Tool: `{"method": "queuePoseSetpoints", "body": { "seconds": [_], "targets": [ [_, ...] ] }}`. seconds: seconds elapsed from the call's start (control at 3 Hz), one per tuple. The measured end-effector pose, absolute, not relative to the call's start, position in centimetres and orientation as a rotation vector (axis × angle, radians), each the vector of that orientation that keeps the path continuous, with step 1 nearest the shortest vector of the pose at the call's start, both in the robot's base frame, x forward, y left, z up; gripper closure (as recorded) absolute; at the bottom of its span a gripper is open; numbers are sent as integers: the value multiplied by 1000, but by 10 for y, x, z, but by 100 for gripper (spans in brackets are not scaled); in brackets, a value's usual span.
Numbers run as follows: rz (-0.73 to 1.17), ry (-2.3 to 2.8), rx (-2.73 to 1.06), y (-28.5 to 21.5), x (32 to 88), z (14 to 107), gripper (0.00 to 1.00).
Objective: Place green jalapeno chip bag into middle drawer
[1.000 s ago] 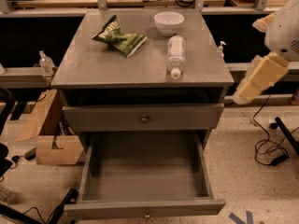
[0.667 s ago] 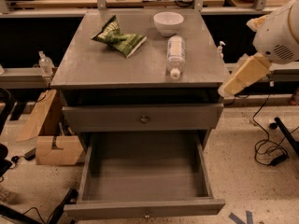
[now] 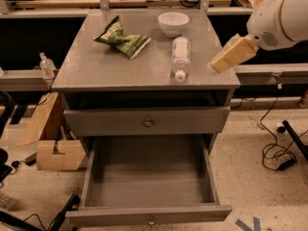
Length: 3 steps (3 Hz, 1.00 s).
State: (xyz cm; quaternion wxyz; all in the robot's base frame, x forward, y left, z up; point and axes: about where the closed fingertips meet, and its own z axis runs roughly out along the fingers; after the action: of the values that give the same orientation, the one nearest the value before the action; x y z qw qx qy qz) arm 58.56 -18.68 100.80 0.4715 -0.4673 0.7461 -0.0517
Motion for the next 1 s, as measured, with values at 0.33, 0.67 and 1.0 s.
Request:
{"method": "queuePoseSetpoints", "body": {
  "seconds": [0.33,0.67,1.0],
  "targets": [
    [-127,1826,-1144,-187,586,1008,0],
    [-84,1796,-1158,-171,611,1008,0],
    [-4,1726,-1188,-136,669,1007,0]
  ]
}}
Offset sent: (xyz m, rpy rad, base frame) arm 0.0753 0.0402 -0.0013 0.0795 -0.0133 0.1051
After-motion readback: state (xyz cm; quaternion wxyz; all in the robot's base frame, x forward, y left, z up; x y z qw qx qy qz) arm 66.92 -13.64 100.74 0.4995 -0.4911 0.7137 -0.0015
